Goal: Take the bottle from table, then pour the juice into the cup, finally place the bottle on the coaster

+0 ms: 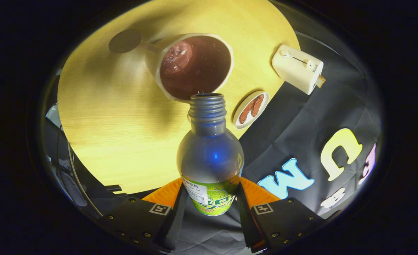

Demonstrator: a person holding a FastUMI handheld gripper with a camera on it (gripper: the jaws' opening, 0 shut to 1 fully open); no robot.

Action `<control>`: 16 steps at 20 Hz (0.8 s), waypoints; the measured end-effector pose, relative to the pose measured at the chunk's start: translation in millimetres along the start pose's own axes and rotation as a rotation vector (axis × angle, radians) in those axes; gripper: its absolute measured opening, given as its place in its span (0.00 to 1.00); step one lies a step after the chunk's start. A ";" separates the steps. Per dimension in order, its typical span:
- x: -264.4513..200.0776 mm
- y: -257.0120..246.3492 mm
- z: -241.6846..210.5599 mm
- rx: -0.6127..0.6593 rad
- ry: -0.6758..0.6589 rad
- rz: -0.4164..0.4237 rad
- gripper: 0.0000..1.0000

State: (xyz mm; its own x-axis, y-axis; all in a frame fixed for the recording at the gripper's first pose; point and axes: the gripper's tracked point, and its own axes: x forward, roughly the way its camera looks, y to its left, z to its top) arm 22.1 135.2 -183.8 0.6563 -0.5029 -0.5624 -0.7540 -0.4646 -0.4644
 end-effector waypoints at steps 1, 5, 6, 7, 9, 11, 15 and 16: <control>2.9 2.9 0.3 0.021 -0.012 0.003 0.69; 13.8 19.7 7.1 0.099 -0.091 0.035 0.70; 18.0 24.8 8.0 0.121 -0.111 0.046 0.70; 20.3 27.9 7.1 0.143 -0.127 0.053 0.70; 26.8 35.4 6.5 0.201 -0.167 0.072 0.70; 33.9 43.7 7.1 0.266 -0.207 0.100 0.69; 48.5 67.7 11.3 0.432 -0.274 0.194 0.70; 48.7 74.5 14.1 0.475 -0.300 0.218 0.70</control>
State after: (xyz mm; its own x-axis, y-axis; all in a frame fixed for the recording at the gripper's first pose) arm -2.5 86.4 -255.5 0.5008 -0.2902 -0.8154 -0.8456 0.0371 -0.5326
